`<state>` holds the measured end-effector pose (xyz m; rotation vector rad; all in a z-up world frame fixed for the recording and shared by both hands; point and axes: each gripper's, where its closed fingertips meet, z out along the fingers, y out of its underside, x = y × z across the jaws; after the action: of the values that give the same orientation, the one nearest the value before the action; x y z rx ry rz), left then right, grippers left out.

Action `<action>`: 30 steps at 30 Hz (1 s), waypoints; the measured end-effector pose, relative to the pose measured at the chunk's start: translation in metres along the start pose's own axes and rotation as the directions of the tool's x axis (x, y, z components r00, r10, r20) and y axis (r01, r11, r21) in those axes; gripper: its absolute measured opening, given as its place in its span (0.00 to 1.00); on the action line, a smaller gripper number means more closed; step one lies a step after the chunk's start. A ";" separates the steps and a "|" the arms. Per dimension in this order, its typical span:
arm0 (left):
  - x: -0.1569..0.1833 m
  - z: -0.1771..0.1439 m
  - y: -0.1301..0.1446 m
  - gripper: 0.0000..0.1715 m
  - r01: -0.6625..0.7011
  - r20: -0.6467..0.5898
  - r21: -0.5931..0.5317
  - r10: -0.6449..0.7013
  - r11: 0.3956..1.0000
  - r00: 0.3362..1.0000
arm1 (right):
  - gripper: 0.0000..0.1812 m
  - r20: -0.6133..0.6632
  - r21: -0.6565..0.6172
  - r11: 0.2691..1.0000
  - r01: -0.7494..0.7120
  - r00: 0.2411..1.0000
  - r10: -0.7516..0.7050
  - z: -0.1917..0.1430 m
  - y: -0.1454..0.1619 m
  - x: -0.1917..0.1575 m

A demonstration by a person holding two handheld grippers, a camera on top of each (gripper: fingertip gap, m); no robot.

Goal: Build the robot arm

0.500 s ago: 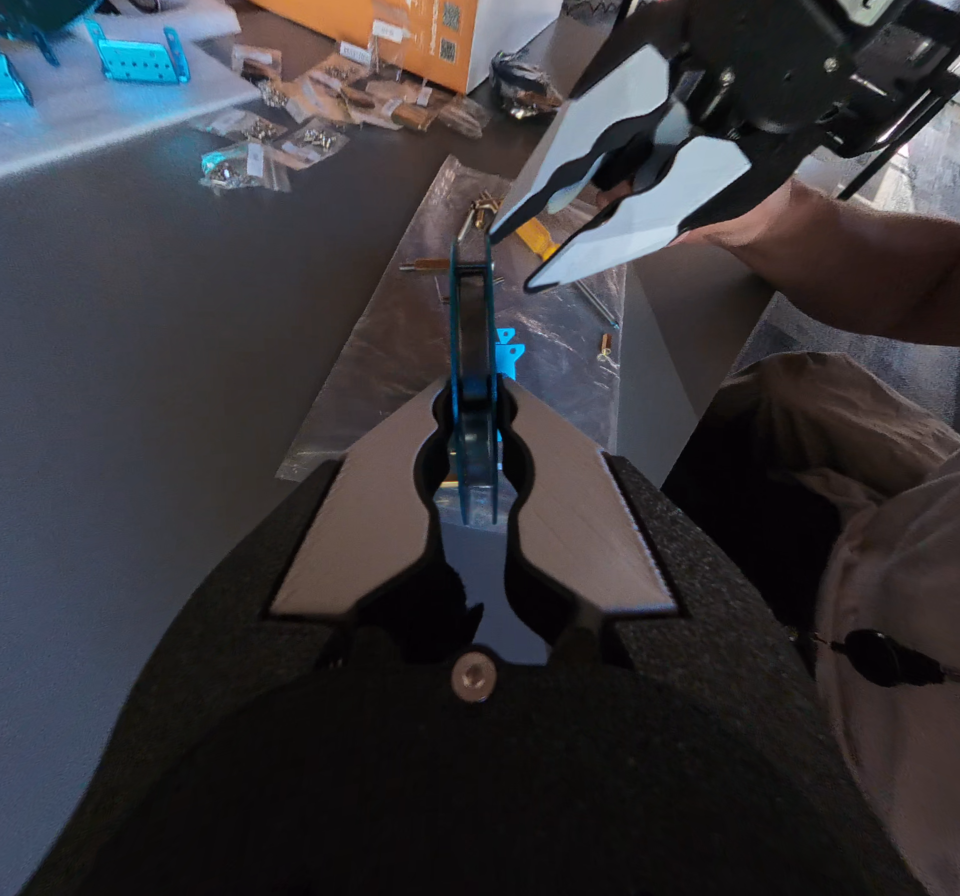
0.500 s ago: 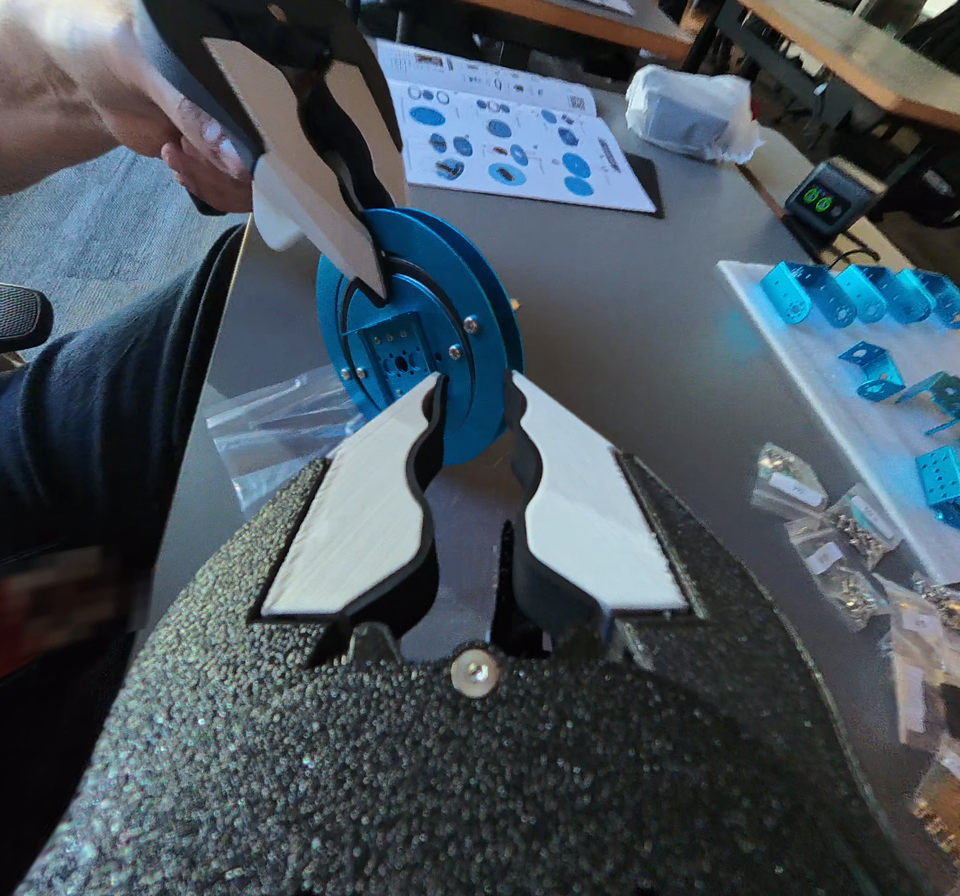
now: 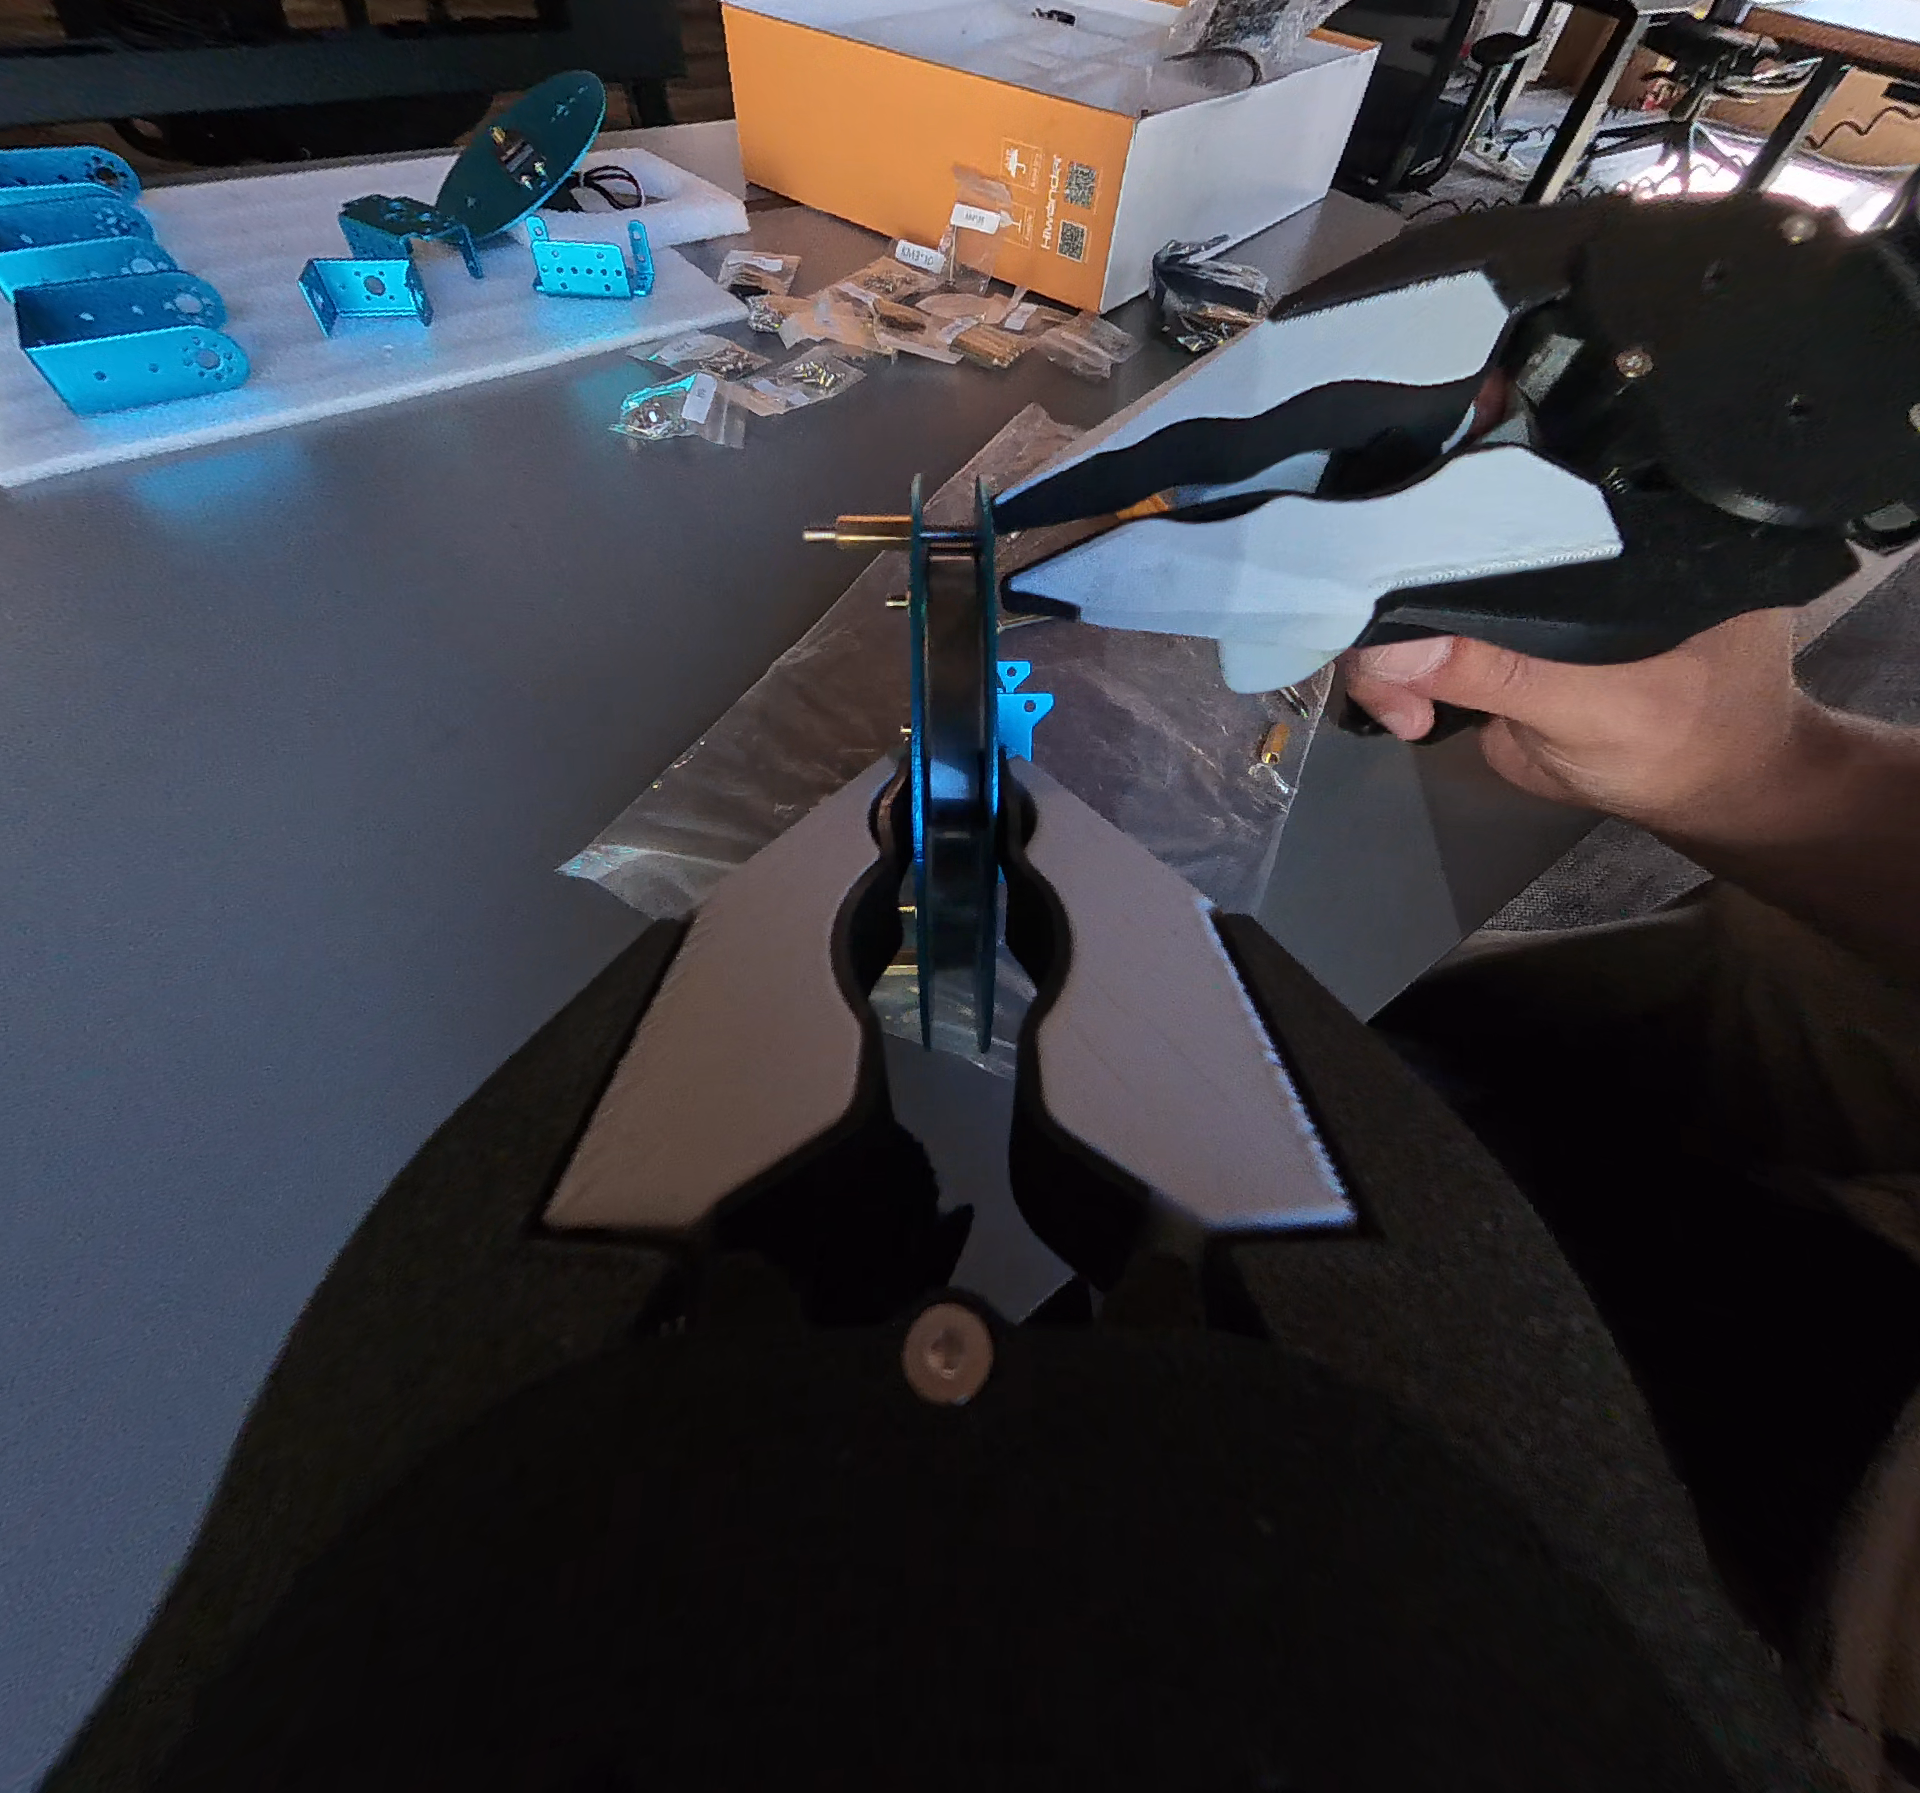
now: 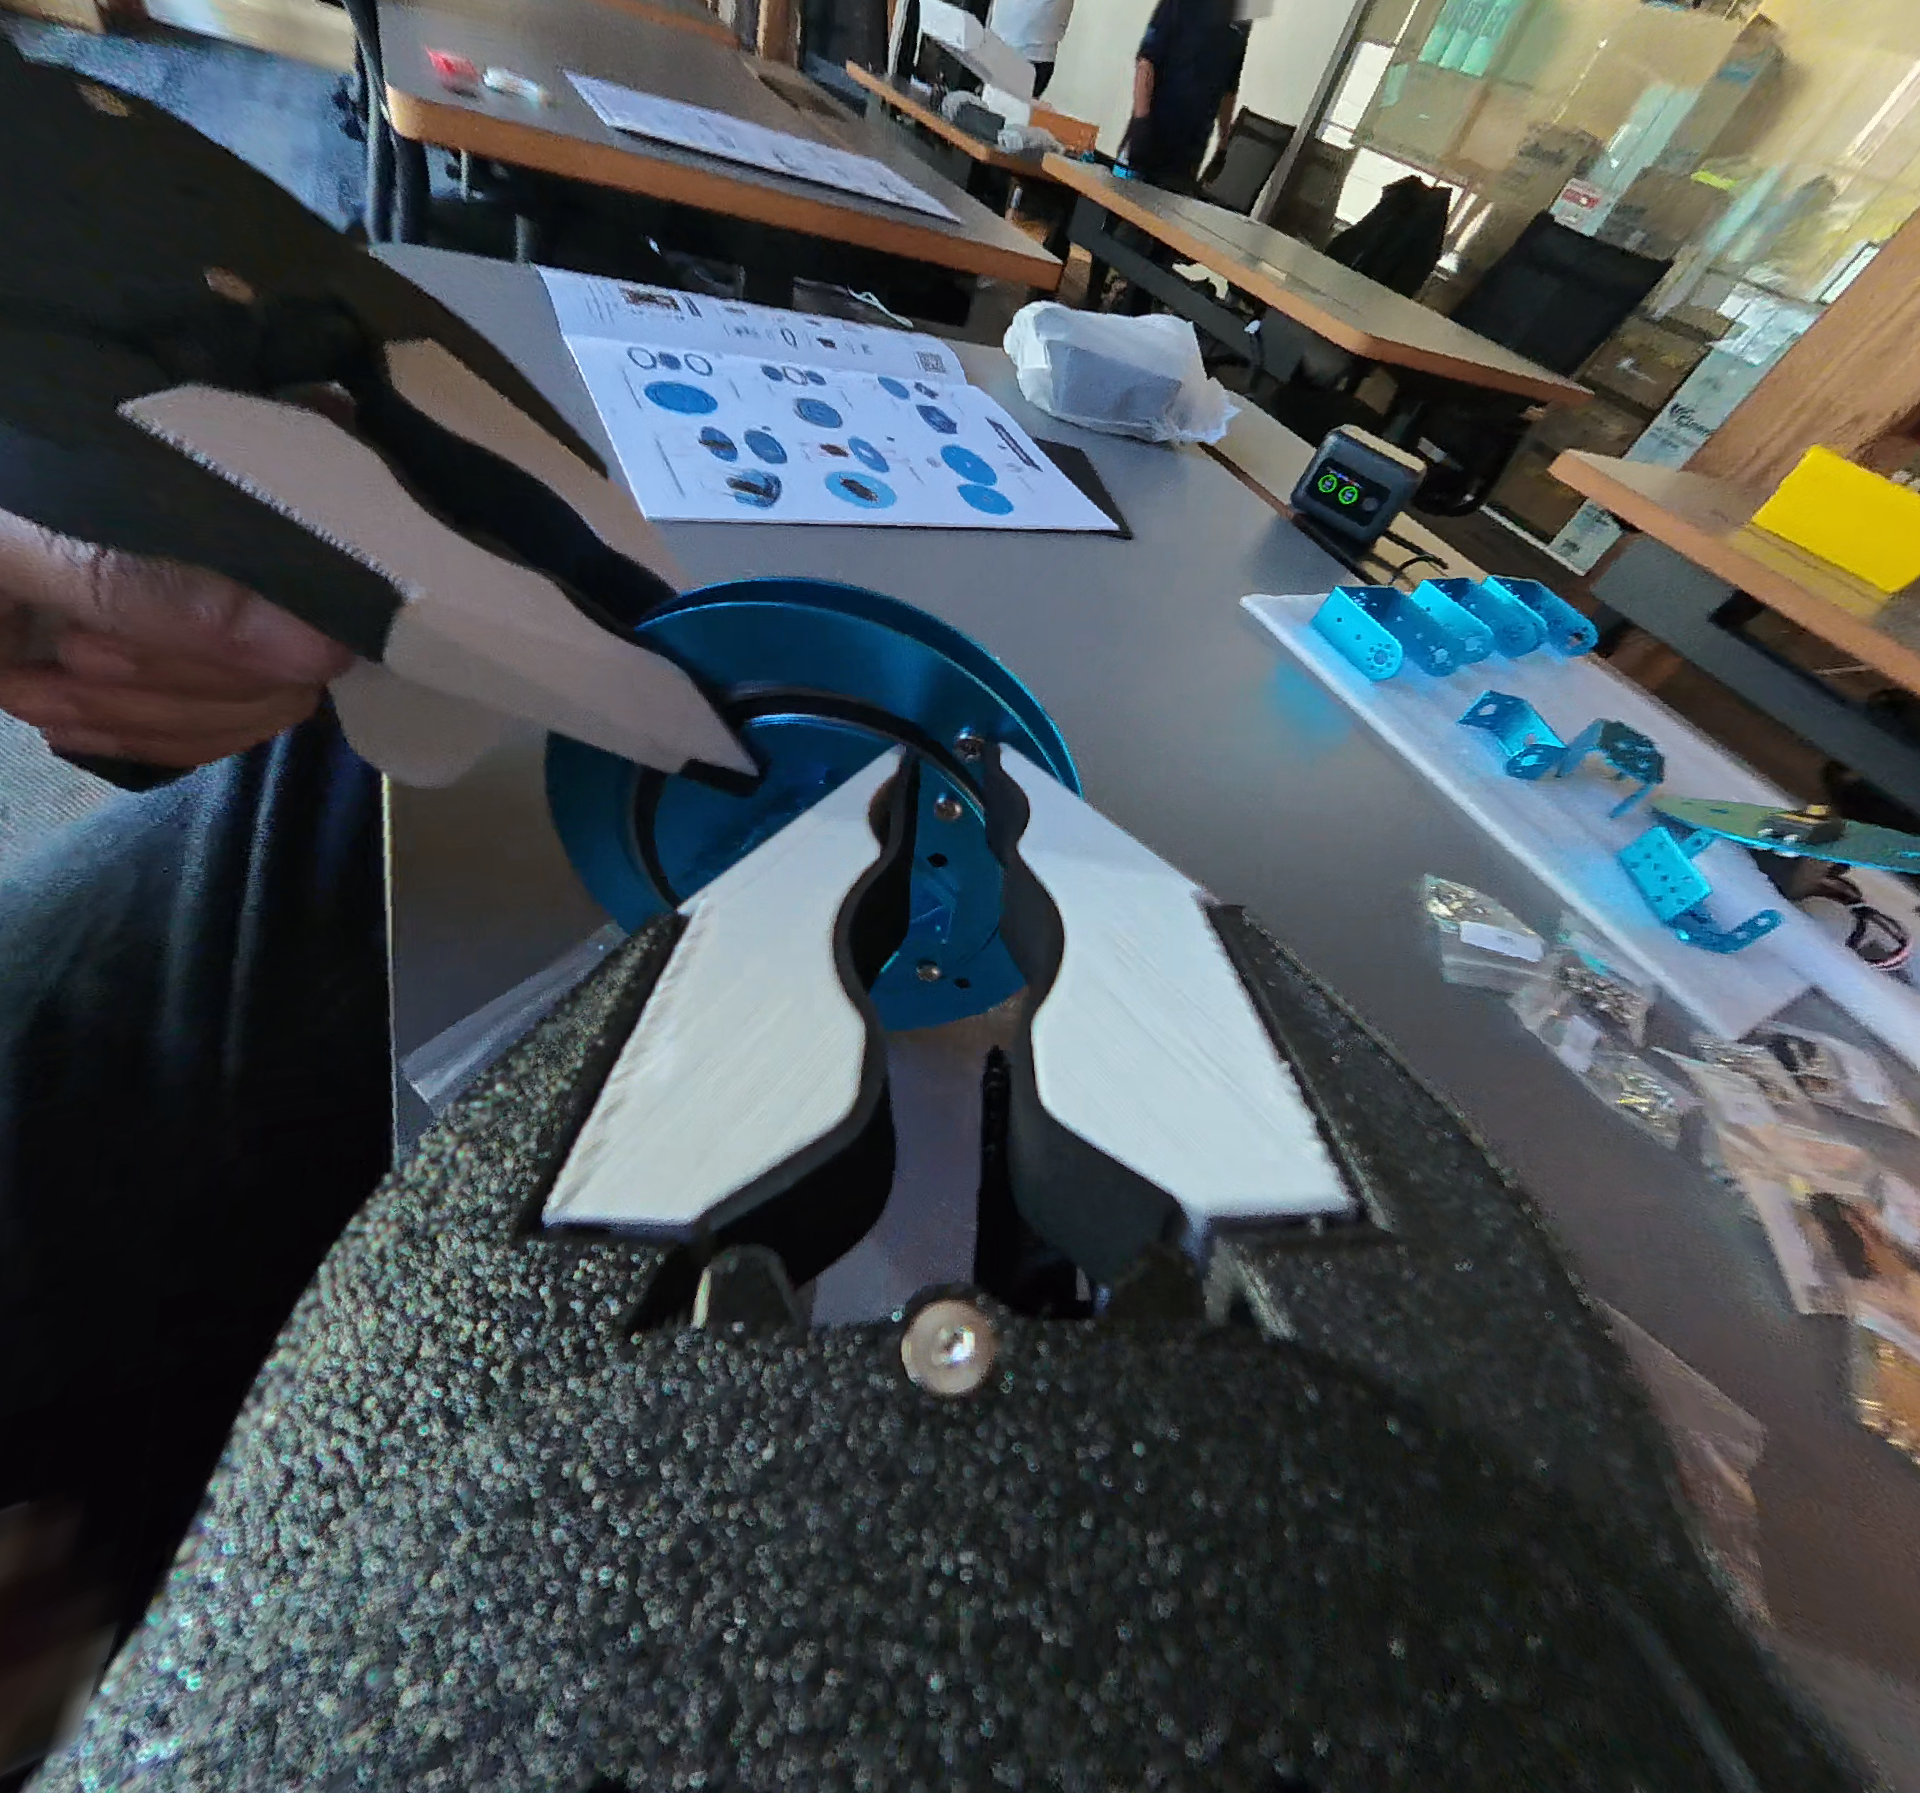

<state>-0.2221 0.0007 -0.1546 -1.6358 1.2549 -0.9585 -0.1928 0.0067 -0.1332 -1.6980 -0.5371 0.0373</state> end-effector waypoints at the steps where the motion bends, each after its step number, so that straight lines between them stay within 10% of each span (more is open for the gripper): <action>1: 0.000 0.000 0.000 0.07 -0.002 0.009 0.004 0.002 1.000 1.000 | 0.06 0.004 0.005 1.000 -0.004 1.000 0.004 0.000 0.000 0.000; 18: 0.008 0.003 -0.001 0.07 -0.073 0.094 0.000 0.072 0.997 0.993 | 0.00 0.068 0.029 0.996 -0.087 0.994 0.085 -0.008 0.004 0.005; 30: 0.014 -0.001 0.005 0.07 -0.388 -0.409 0.015 0.359 0.922 0.839 | 0.26 0.408 -0.038 0.999 -0.021 0.912 0.034 -0.019 0.007 0.003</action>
<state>-0.2221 -0.0138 -0.1574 -1.1994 1.8300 -1.0409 -0.1816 -0.0106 -0.1349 -1.7366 -0.8283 0.4158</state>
